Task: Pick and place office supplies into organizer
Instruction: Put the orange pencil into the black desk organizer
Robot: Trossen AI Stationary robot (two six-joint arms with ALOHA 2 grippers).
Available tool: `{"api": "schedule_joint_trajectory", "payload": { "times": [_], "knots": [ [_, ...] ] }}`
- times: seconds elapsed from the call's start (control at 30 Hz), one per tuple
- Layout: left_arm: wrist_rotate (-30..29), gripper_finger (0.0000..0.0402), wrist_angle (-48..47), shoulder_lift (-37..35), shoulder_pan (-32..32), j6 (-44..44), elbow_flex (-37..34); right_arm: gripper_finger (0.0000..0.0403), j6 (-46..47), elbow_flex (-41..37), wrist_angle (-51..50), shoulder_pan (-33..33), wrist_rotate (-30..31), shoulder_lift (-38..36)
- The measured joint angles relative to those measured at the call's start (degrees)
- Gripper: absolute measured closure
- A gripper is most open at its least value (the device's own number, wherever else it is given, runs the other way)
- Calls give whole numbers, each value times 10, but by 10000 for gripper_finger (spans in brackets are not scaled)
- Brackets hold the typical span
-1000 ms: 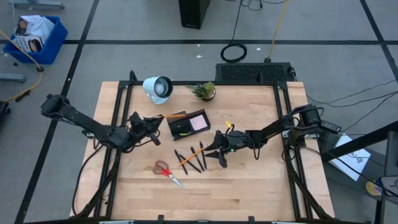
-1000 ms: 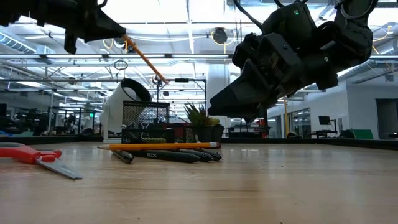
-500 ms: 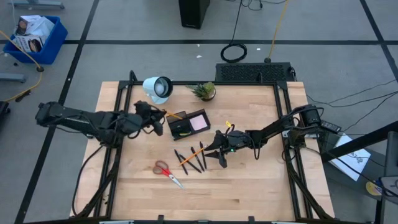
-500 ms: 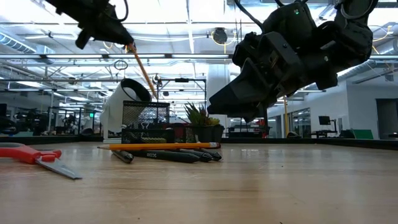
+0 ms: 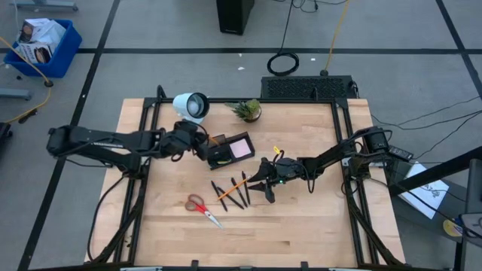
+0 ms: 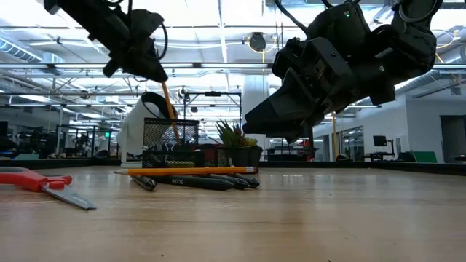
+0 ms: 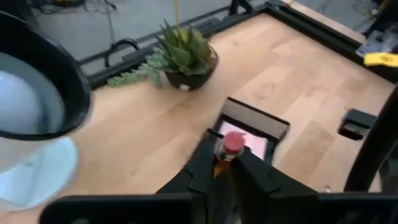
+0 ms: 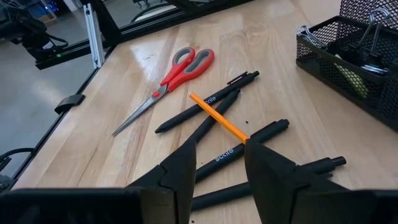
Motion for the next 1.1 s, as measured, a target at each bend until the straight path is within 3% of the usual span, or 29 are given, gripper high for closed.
{"api": "schedule_joint_trajectory", "payload": {
  "times": [0.33,0.57,0.7,0.83,1.1],
  "knots": [
    [5,271,30,16,-3,2,0,277,-3,0,0,0,0,0],
    [7,239,73,6,-36,13,0,277,-88,0,-30,0,-44,0],
    [9,234,77,7,-81,-8,-3,277,-139,0,-68,-1,-40,0],
    [-8,233,94,7,-140,-39,-16,277,-235,0,-128,-2,1,0],
    [-98,232,276,7,-284,-20,-81,277,-328,1,-122,-16,15,-1]
  ]
}}
